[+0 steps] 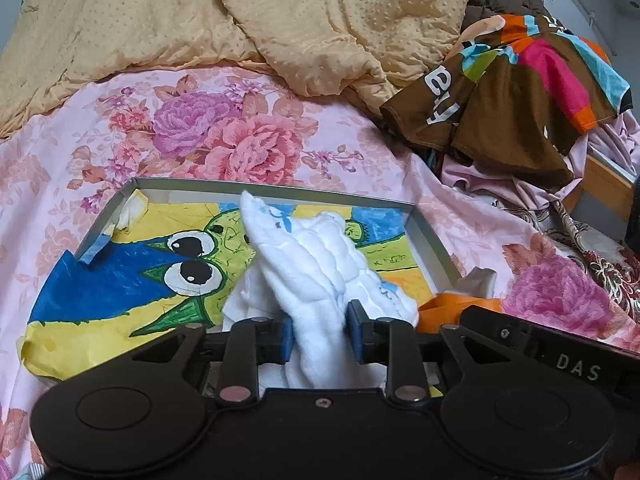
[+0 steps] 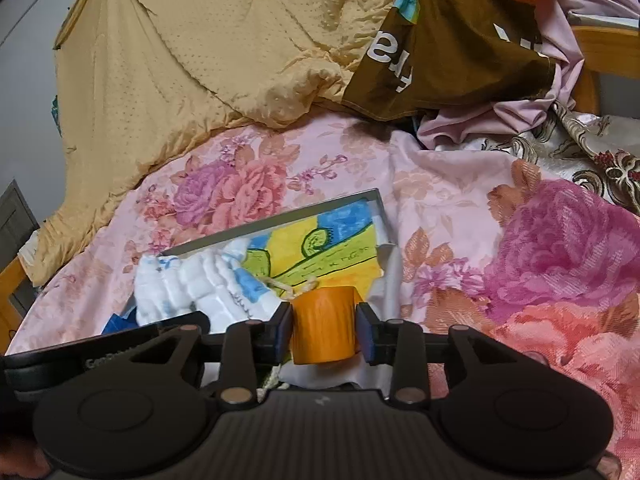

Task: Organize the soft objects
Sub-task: 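Lower the cloth and orange piece into the frog tray and open both grippers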

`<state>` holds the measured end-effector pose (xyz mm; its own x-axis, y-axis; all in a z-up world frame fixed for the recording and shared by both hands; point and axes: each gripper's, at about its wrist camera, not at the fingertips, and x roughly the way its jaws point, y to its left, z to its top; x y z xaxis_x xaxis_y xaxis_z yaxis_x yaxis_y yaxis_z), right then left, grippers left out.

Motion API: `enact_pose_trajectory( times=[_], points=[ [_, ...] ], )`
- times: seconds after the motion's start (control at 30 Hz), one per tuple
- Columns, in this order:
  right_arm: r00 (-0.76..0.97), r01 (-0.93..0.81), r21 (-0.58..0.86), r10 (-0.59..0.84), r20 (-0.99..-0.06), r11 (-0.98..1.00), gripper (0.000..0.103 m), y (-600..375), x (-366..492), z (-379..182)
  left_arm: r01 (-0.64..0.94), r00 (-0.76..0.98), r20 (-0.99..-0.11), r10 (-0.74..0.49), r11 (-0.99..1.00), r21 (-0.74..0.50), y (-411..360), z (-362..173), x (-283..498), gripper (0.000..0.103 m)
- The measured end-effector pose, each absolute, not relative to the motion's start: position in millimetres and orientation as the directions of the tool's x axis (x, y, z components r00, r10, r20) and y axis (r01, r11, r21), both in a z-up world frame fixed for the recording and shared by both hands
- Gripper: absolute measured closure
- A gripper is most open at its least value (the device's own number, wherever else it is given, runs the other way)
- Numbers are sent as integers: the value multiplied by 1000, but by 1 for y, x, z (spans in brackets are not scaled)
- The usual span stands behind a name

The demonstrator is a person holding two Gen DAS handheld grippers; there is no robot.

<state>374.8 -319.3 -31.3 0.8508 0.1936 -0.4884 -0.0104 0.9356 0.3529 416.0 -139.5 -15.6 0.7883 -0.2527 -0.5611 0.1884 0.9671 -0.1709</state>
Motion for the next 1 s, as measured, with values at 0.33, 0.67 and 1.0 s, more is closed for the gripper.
enact_pose_trajectory(
  times=[0.33,0.67,1.0],
  points=[
    [851,11,347,173,-496,938,51,-324,372,-32,173,804,-549,-226,974,-147,-136,-10,407,47],
    [874,-1,336,164,-458,942,34,-327,361,-24,155,832,-523,-183,983,-98,-128,7,394,29],
    [906,-33,354,178,-385,935,16,-328,331,0,145,865,-477,-153,988,-54,-119,39,360,15]
  ],
)
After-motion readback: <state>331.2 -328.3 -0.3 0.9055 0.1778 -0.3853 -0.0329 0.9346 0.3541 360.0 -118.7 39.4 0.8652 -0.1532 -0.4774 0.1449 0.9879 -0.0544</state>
